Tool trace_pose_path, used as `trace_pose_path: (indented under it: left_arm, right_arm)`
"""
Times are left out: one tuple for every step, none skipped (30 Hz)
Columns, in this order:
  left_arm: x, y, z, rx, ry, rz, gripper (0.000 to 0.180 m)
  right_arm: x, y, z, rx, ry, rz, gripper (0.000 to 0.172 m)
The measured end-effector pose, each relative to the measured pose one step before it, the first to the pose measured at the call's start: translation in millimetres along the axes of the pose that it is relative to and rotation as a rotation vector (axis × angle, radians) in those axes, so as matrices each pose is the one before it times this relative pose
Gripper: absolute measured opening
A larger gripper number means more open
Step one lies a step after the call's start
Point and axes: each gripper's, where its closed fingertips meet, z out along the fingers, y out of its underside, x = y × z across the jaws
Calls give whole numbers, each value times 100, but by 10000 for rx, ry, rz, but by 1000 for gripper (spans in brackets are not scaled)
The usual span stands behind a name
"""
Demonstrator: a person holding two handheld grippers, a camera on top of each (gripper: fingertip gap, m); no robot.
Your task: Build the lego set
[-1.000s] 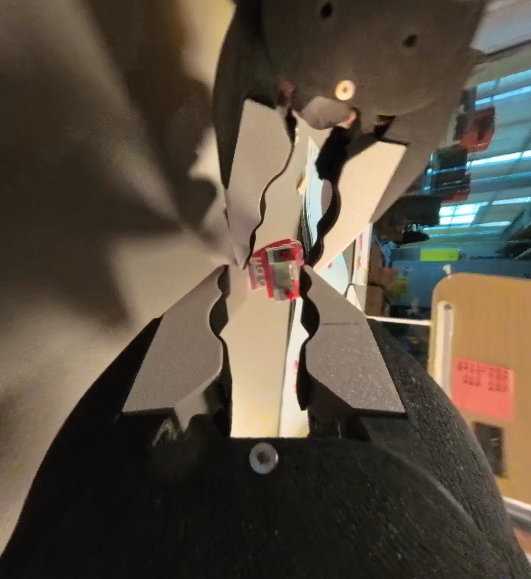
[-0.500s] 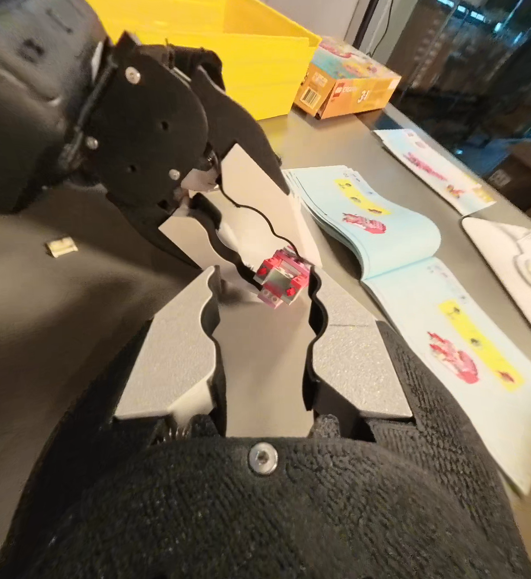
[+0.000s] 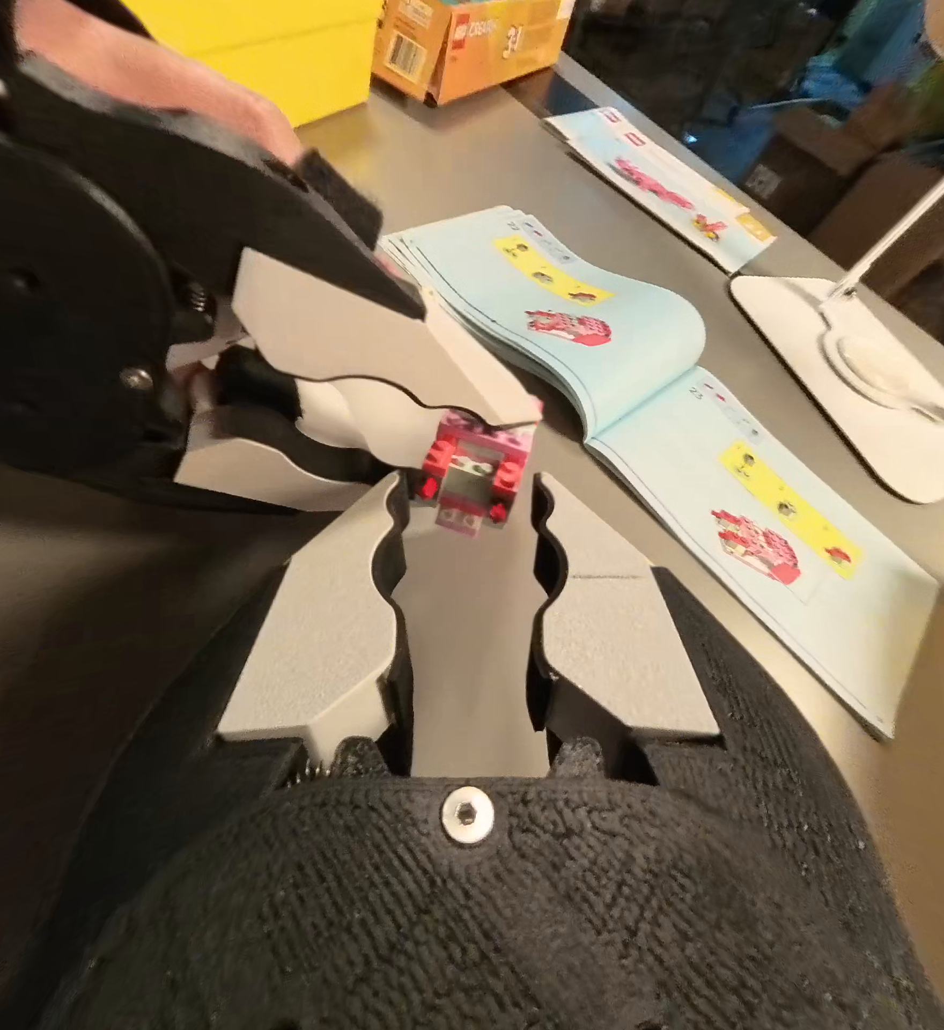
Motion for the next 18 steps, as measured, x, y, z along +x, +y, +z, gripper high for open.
trace_pose_path:
  left_arm:
    - [-175, -73, 4, -136, -169, 150, 44]
    - [-147, -72, 17, -117, -155, 126, 44]
    - [-132, 19, 39, -149, -163, 156, 44]
    - [-184, -85, 10, -62, -203, 164, 44]
    - [-158, -213, -36, 20, -178, 124, 44]
    - [-205, -230, -46, 14, -202, 83, 44]
    - [-270, -6, 6, -122, -247, 152, 44]
    - [-290, -4, 10, -77, -287, 222, 44]
    - [-235, -61, -6, 21, -263, 189, 44]
    - [-187, -76, -13, 65, -184, 52, 44]
    - [-73, -87, 7, 74, -57, -82, 44]
    - [50, -79, 37, 55, 46, -172, 44]
    - [152, -60, 79, 21, 122, -200, 45]
    - [202, -61, 83, 14, 143, -174, 45]
    - [152, -86, 42, 36, 101, -151, 45]
    - [84, -53, 30, 3, 71, -162, 45]
    - [157, 2, 47, -22, 134, -160, 46]
    - [301, 20, 82, -21, 227, -185, 48]
  right_arm:
    - [-210, 33, 82, -10, -126, 163, 43]
    - [4, -38, 57, 39, -8, 160, 43]
    - [161, -81, 9, 73, 83, 66, 42]
    - [250, -73, 2, 63, 149, 40, 41]
    - [291, -92, 12, 64, 184, -14, 40]
    - [158, -110, -18, 81, 115, -44, 40]
    - [75, -89, -28, 66, 66, -24, 38]
    - [52, -109, -52, 90, 63, -80, 37]
    - [92, -102, -100, 94, 91, -114, 37]
    - [79, -74, -98, 79, 71, -64, 37]
    - [40, -7, -70, 36, 24, 2, 36]
    - [56, 74, -49, -13, 2, 54, 36]
    - [121, 222, -35, -86, 10, 70, 35]
    - [259, 380, -16, -164, 63, 48, 35]
    - [391, 492, -18, -206, 117, 24, 35]
    - [400, 542, -34, -211, 81, 60, 34]
    - [299, 519, -64, -196, -7, 145, 34]
    - [245, 425, -82, -132, -40, 179, 34]
